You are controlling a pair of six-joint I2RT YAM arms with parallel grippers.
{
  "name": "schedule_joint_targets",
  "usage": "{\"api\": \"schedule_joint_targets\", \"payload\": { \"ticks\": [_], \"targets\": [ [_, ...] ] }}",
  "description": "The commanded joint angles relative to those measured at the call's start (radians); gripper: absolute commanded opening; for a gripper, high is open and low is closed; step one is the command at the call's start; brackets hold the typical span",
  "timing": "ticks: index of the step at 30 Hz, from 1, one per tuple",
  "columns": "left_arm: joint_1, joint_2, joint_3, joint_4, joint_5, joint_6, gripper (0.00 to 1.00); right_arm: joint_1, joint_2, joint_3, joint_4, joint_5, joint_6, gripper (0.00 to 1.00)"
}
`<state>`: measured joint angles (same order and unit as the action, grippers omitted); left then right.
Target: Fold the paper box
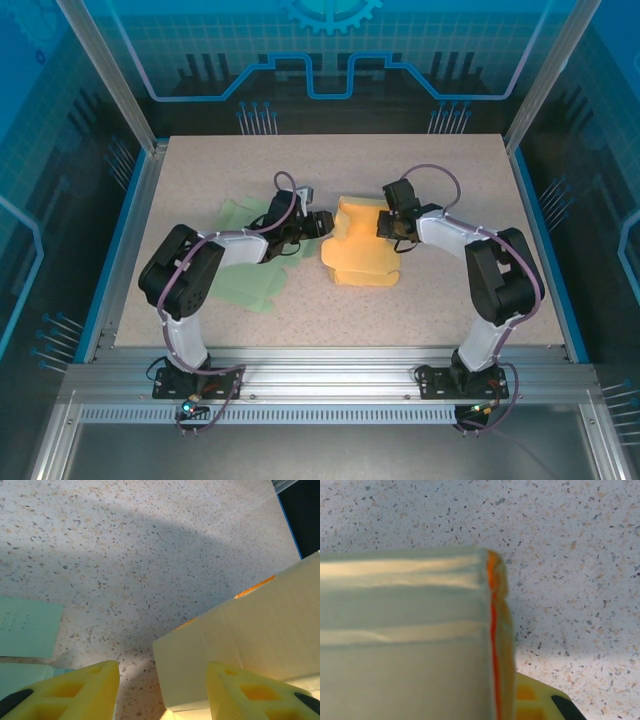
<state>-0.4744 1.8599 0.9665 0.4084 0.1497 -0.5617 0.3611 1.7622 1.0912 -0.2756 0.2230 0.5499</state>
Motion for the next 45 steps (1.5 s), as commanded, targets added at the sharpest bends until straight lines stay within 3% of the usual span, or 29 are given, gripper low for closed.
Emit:
{"api": "schedule_joint_targets", "payload": {
  "ticks": [1,6,15,19,24,33,40,45],
  "targets": [
    [-0.01,-0.034,-0.019,0.056,0.048,-0.009,0.5,0.011,0.018,0.022,0.013,-0.015,0.007,0.0],
    [-0.012,-0.05,-0.04,0.078,0.068,0.05,0.53,0.012,0.02,0.023,0.009,-0.013,0.004,0.0],
    [-0.036,-0.063,0.014,-0.047,0.062,0.193,0.53,0.011,0.027,0.022,0.012,-0.019,0.001,0.0],
    [-0.06,-0.031,0.071,-0.078,0.006,0.256,0.52,0.012,0.031,0.024,0.014,-0.029,0.001,0.0],
    [-0.094,-0.001,0.114,-0.059,-0.117,0.349,0.45,0.012,0.029,0.019,0.019,-0.041,0.001,0.0],
    [-0.136,0.027,0.102,0.013,-0.329,0.449,0.23,0.02,-0.005,0.003,0.018,-0.049,0.004,0.0],
    [-0.203,0.044,0.016,0.267,-0.502,0.553,0.17,0.046,-0.054,-0.01,-0.003,-0.075,0.036,0.0],
    [-0.268,0.073,0.002,0.406,-0.715,0.662,0.04,0.068,-0.094,-0.024,-0.024,-0.076,0.071,0.0]
  ]
}}
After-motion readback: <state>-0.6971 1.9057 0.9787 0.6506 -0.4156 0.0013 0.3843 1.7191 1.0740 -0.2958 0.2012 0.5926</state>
